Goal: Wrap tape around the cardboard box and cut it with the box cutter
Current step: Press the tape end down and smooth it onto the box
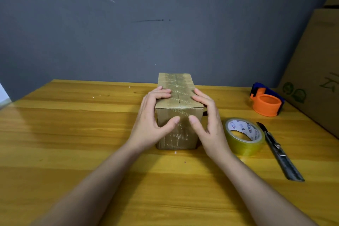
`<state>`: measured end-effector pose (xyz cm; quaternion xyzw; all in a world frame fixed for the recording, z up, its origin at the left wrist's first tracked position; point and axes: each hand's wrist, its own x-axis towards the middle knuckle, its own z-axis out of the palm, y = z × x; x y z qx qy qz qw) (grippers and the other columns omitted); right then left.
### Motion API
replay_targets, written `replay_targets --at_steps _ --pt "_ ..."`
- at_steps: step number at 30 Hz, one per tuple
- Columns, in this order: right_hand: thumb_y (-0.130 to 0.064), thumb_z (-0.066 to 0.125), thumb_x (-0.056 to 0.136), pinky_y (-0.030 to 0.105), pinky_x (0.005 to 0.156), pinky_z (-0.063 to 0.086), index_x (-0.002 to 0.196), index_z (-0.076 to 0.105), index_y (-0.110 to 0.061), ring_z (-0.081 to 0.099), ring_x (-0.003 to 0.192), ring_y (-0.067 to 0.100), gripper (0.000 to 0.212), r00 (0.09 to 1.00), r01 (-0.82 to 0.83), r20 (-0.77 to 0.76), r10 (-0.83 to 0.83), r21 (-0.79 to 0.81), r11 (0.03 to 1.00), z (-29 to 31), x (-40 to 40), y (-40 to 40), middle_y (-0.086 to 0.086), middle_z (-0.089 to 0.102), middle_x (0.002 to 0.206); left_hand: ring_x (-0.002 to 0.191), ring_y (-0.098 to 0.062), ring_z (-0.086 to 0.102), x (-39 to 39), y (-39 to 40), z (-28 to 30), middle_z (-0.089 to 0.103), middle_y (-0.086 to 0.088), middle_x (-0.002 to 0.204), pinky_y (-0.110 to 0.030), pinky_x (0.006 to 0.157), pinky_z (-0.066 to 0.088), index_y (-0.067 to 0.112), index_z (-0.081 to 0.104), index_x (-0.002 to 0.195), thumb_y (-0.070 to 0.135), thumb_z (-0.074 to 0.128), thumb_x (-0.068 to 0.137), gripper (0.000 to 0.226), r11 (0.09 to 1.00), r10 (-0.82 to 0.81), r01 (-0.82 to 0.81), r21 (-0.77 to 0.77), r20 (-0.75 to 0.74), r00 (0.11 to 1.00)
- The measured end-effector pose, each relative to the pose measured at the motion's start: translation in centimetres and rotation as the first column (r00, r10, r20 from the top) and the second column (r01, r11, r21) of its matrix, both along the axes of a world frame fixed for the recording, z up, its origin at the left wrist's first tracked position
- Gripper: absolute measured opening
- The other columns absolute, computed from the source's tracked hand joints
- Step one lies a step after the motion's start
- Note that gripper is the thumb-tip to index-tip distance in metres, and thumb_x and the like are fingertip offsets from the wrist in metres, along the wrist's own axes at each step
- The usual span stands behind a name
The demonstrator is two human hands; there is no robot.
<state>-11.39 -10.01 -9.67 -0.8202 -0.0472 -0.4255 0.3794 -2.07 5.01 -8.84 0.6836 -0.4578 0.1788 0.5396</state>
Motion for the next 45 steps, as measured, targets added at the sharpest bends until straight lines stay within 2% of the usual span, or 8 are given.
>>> replay_targets --at_steps 3,7,15,25,34,39,42,45 --pt "-0.042 0.049 0.088 0.035 0.109 0.034 0.119 0.052 -0.018 0.043 0.130 0.008 0.039 0.999 0.045 0.014 -0.047 0.132 0.990 0.4 0.3 0.8 -0.005 0.050 0.138 0.131 -0.010 0.042 -1.0 -1.1 0.5 0.059 0.004 0.118 -0.036 0.109 0.035 0.016 0.054 0.104 0.043 0.069 0.072 0.045 0.987 0.085 -0.099 -0.124 -0.118 0.989" --pt "-0.043 0.049 0.089 0.023 0.105 0.032 0.116 0.053 -0.018 0.045 0.127 0.006 0.037 0.994 0.112 0.010 -0.113 0.089 0.990 0.4 0.5 0.7 -0.006 0.052 0.134 0.127 -0.011 0.046 -1.1 -1.8 0.3 0.061 0.006 0.113 -0.042 0.107 0.038 0.015 0.054 0.099 0.043 0.071 0.070 0.043 0.974 0.136 -0.155 -0.167 -0.116 0.984" --pt "-0.039 0.053 0.088 0.029 0.108 0.033 0.120 0.053 -0.016 0.044 0.127 0.006 0.039 0.993 0.107 0.041 -0.108 0.029 0.994 0.0 0.6 0.2 -0.003 0.051 0.136 0.131 -0.013 0.043 -0.7 -1.7 -0.3 0.059 0.003 0.119 -0.044 0.109 0.036 0.017 0.052 0.106 0.039 0.075 0.067 0.051 0.980 0.125 -0.130 -0.152 -0.042 0.991" --pt "-0.039 0.055 0.088 0.028 0.113 0.026 0.137 0.038 -0.017 0.030 0.139 0.004 0.056 0.996 0.059 -0.059 -0.070 -0.168 0.984 -0.4 -0.3 -0.7 -0.004 0.032 0.152 0.138 -0.023 0.034 0.2 -0.9 -0.9 0.049 -0.009 0.133 -0.045 0.113 0.030 0.013 0.041 0.124 0.035 0.082 0.063 0.077 0.998 0.050 -0.047 -0.040 0.098 0.994" --pt "-0.040 0.066 0.082 0.006 0.108 0.019 0.143 0.022 -0.033 0.014 0.140 -0.011 0.075 0.974 -0.028 -0.227 -0.016 -0.188 0.982 0.5 -1.5 -0.9 -0.023 0.011 0.156 0.145 -0.015 0.018 0.1 0.4 -0.6 0.032 -0.004 0.148 -0.035 0.118 0.021 0.015 0.033 0.133 0.045 0.082 0.059 0.094 0.985 0.051 -0.072 0.160 0.126 0.991" --pt "-0.032 0.070 0.080 0.035 0.113 0.034 0.140 0.012 -0.053 0.033 0.138 0.005 0.086 0.941 -0.096 -0.308 0.141 0.158 0.983 0.0 -2.1 0.7 -0.014 0.030 0.152 0.145 -0.004 0.009 -0.8 0.8 -0.4 0.009 0.002 0.156 -0.012 0.114 0.014 0.042 0.015 0.139 0.046 0.077 0.061 0.099 0.987 -0.011 0.024 0.161 -0.085 0.996" --pt "-0.036 0.060 0.088 0.025 0.105 0.036 0.137 0.000 -0.058 0.041 0.131 0.003 0.081 0.948 0.015 -0.311 0.062 0.240 0.971 -0.1 -2.1 2.6 -0.017 0.038 0.146 0.144 -0.005 0.015 -1.5 0.5 -1.2 0.010 0.007 0.156 -0.027 0.116 0.021 0.050 -0.014 0.140 0.045 0.076 0.062 0.119 0.986 -0.026 0.071 0.149 -0.283 0.959" --pt "-0.041 0.053 0.090 0.025 0.101 0.038 0.146 0.003 -0.039 0.043 0.129 0.010 0.075 0.941 0.134 -0.337 -0.025 0.307 0.942 -1.0 -1.6 3.8 -0.010 0.042 0.145 0.140 -0.006 0.026 -1.7 0.1 -2.5 0.021 0.004 0.154 -0.034 0.115 0.028 0.045 -0.017 0.141 0.050 0.076 0.057 0.125 0.987 0.040 0.025 0.159 -0.390 0.920"
